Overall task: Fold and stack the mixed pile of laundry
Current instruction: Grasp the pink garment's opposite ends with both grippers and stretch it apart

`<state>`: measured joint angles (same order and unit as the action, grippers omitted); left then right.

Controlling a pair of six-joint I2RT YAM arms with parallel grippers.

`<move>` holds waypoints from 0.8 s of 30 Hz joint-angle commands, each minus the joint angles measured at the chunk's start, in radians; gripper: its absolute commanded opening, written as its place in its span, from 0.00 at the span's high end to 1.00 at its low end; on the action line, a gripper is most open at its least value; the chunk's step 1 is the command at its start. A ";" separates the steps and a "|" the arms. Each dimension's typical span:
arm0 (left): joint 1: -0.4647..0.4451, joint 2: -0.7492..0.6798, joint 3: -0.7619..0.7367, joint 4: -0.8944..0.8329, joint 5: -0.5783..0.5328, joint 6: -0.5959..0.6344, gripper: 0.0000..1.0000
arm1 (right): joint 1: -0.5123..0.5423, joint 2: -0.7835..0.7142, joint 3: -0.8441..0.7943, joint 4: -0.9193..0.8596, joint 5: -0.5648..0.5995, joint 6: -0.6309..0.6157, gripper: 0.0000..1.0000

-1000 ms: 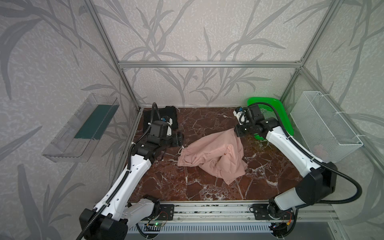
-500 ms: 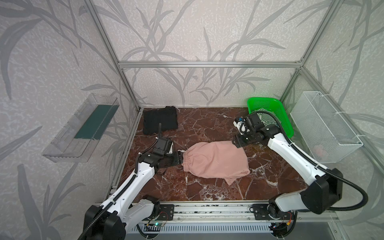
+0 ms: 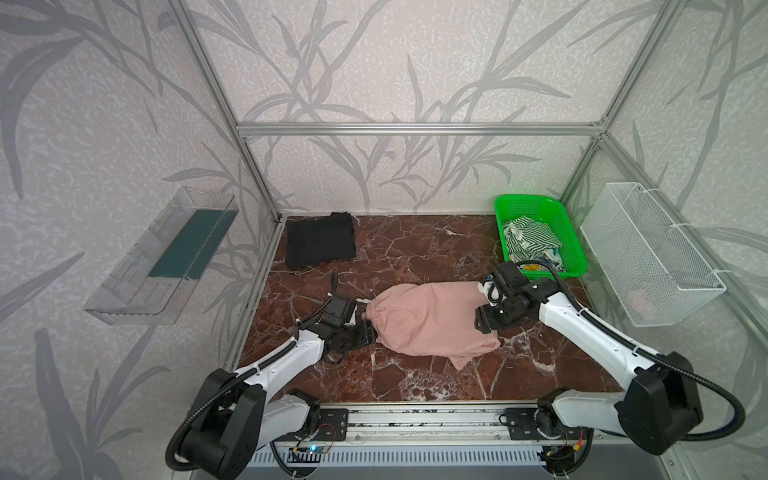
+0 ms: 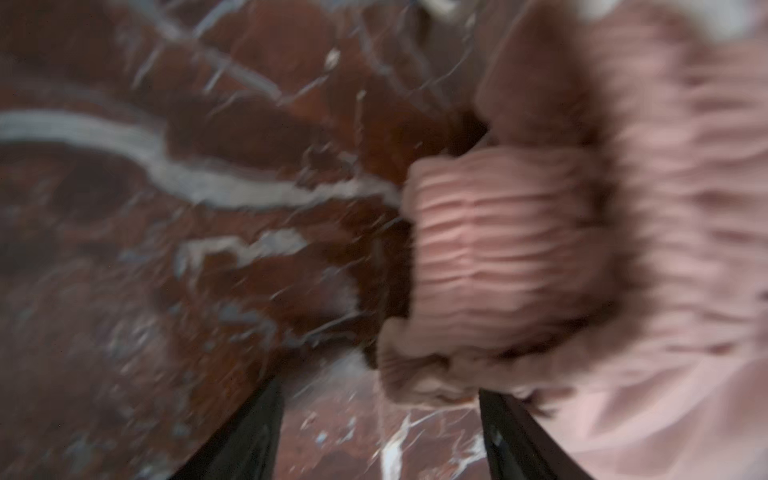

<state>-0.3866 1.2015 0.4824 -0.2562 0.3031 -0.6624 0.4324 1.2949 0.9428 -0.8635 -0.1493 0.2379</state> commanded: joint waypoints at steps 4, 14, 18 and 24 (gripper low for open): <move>-0.010 0.148 0.012 0.220 0.066 0.023 0.33 | -0.037 -0.039 -0.077 0.025 -0.062 0.062 0.30; -0.033 0.254 0.084 0.203 0.050 0.003 0.67 | -0.063 0.052 -0.104 0.095 -0.047 0.086 0.31; -0.037 0.245 0.132 0.097 0.012 -0.008 0.83 | -0.062 0.043 -0.098 0.074 -0.002 0.101 0.32; -0.037 0.164 0.257 -0.196 -0.098 0.005 1.00 | -0.062 -0.015 -0.109 0.038 0.028 0.137 0.30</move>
<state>-0.4202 1.4212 0.6827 -0.2634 0.2916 -0.6636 0.3729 1.3228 0.8474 -0.7906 -0.1516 0.3420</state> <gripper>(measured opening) 0.049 0.696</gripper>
